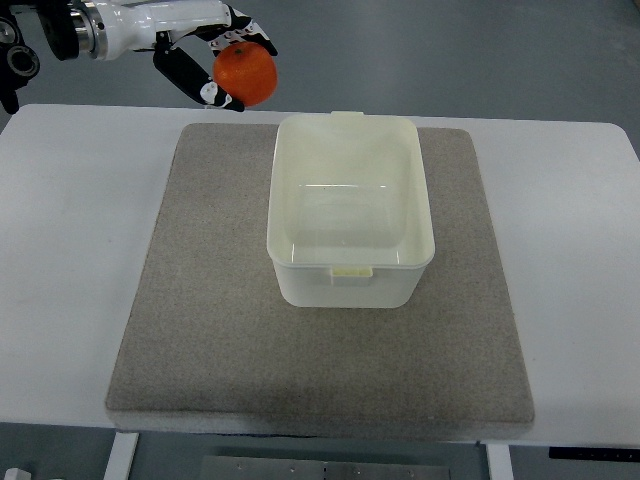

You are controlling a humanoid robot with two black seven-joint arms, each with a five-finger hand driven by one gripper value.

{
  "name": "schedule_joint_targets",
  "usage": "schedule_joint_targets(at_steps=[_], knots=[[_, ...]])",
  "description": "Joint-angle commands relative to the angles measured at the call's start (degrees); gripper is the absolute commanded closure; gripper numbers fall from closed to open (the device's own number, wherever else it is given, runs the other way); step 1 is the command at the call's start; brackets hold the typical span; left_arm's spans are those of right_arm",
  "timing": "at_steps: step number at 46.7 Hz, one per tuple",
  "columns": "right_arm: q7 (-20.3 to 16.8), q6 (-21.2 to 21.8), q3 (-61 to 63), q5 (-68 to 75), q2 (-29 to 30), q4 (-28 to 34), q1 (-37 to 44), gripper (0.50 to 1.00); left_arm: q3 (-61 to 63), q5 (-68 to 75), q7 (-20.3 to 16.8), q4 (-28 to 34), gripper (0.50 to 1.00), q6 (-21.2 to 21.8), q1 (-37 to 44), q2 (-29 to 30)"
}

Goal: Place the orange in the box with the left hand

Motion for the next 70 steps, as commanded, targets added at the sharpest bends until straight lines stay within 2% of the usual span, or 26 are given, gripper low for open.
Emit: schedule_joint_targets(at_steps=[1, 11, 26, 40, 44, 45, 47, 54, 70], knots=[[0.0, 0.0, 0.0, 0.0, 0.0, 0.0, 0.0, 0.568, 0.0, 0.3, 0.0, -3.2, 1.0, -1.8, -0.4, 0.0], [0.0, 0.0, 0.0, 0.0, 0.0, 0.0, 0.0, 0.568, 0.1, 9.7, 0.0, -7.5, 1.0, -2.9, 0.4, -2.5], [0.0, 0.0, 0.0, 0.0, 0.0, 0.0, 0.0, 0.568, 0.1, 16.8, 0.9, -6.8, 1.0, -2.2, 4.2, -10.1], [0.0, 0.0, 0.0, 0.0, 0.0, 0.0, 0.0, 0.568, -0.1, 18.0, 1.1, -3.6, 1.0, -0.7, 6.4, -13.7], [0.0, 0.0, 0.0, 0.0, 0.0, 0.0, 0.0, 0.568, 0.0, 18.0, 1.1, -3.6, 0.924, 0.2, 6.5, -13.7], [0.0, 0.0, 0.0, 0.0, 0.0, 0.0, 0.0, 0.568, -0.1, 18.0, 1.1, -3.5, 0.871, 0.5, 6.5, -13.7], [0.0, 0.0, 0.0, 0.0, 0.0, 0.0, 0.0, 0.568, -0.1, 18.0, 1.1, -3.5, 0.727, 1.2, 6.5, -13.7], [0.0, 0.0, 0.0, 0.0, 0.0, 0.0, 0.0, 0.568, -0.1, 17.7, 1.1, -3.5, 0.517, 4.1, 7.0, -13.6], [0.0, 0.0, 0.0, 0.0, 0.0, 0.0, 0.0, 0.568, -4.3, 14.3, 1.1, -3.4, 0.506, 5.2, 8.5, -13.0]])
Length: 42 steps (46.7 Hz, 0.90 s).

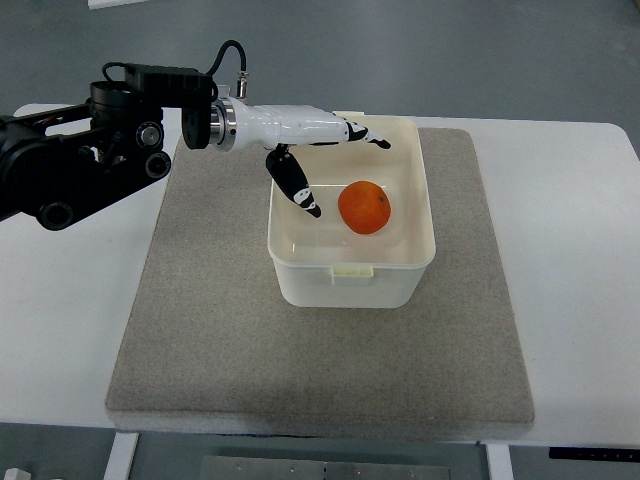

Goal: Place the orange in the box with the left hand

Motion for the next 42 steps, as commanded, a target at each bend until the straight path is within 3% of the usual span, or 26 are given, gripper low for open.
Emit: schedule_joint_targets(at_steps=[1, 12, 25, 42], knots=[[0.0, 0.0, 0.0, 0.0, 0.0, 0.0, 0.0, 0.568, -3.6, -2.6, 0.0, 0.1, 0.506, 0.2, 1.6, 0.2], [0.0, 0.0, 0.0, 0.0, 0.0, 0.0, 0.0, 0.568, -18.6, -15.0, 0.0, 2.9, 0.506, 0.3, 7.5, 0.2], [0.0, 0.0, 0.0, 0.0, 0.0, 0.0, 0.0, 0.568, -19.5, -33.2, 0.0, 10.5, 0.506, -0.8, 8.5, 3.6], [0.0, 0.0, 0.0, 0.0, 0.0, 0.0, 0.0, 0.568, -19.0, -66.9, 0.7, 26.1, 0.506, -10.0, 13.3, 6.0]])
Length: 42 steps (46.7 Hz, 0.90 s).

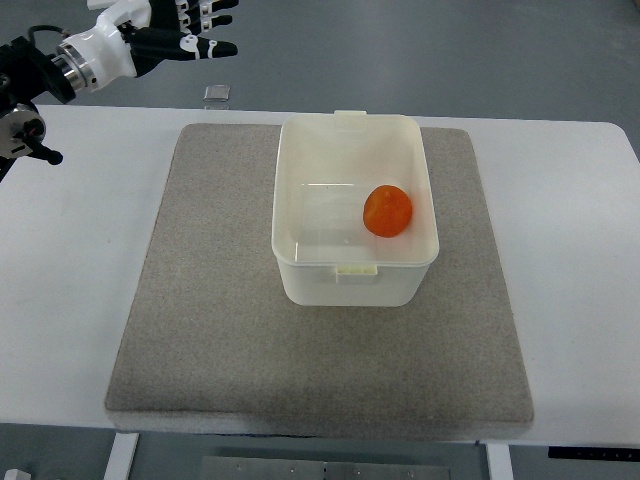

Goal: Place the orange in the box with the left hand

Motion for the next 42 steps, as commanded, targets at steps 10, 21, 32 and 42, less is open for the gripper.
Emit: schedule_joint_targets(at_steps=[10, 21, 32, 42], knots=[[0.0, 0.0, 0.0, 0.0, 0.0, 0.0, 0.0, 0.568, 0.0, -18.3, 6.9, 13.2, 0.506, -7.9, 3.5, -1.0], [0.0, 0.0, 0.0, 0.0, 0.0, 0.0, 0.0, 0.568, 0.0, -27.1, 12.6, 14.3, 0.506, -7.9, 5.5, -3.4], [0.0, 0.2, -0.2, 0.0, 0.0, 0.4, 0.0, 0.568, -0.1, -31.6, 13.3, 14.8, 0.506, -7.9, 6.2, -3.4], [0.1, -0.4, -0.2, 0.0, 0.0, 0.7, -0.2, 0.57, -0.1, -32.9, 14.3, 15.6, 0.506, -7.9, 7.0, -3.9]])
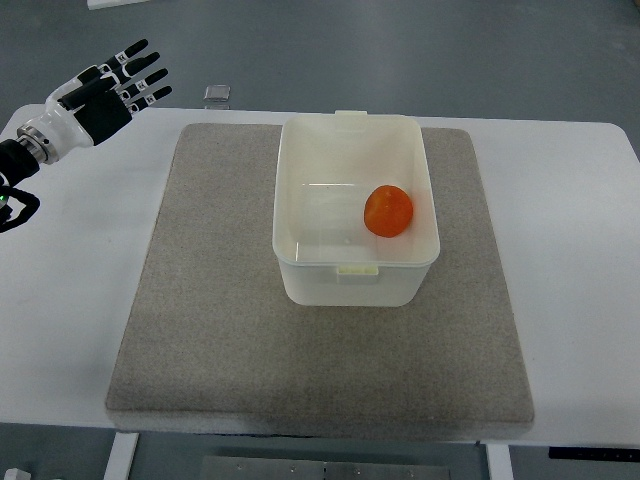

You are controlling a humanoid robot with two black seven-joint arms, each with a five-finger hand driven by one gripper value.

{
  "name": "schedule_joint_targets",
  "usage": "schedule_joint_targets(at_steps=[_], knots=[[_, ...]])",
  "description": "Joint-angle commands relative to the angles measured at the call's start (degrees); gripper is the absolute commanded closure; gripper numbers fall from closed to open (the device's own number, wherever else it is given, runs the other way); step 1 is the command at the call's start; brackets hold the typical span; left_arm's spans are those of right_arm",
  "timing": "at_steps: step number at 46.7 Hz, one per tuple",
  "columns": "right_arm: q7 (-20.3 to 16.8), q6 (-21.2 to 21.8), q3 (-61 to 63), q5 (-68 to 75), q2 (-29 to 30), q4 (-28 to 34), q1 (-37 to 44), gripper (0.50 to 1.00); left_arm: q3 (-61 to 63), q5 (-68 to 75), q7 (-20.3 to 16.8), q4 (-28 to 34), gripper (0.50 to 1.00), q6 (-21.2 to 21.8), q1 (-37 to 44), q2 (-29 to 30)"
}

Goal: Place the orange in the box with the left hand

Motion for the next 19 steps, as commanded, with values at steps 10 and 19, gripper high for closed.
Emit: schedule_joint_targets(at_steps=[10, 19], knots=[[0.1, -1.1, 0.0, 0.1, 0.0, 0.0, -0.3, 0.568, -0.1, -0.1, 0.0, 0.1, 0.506, 0.0, 1.0, -1.0], [0.1, -3.1, -0.3, -0.5, 0.0, 0.2, -0.4, 0.568, -0.1, -0.1, 0.0, -0.2, 0.506, 0.0, 1.3, -1.0]])
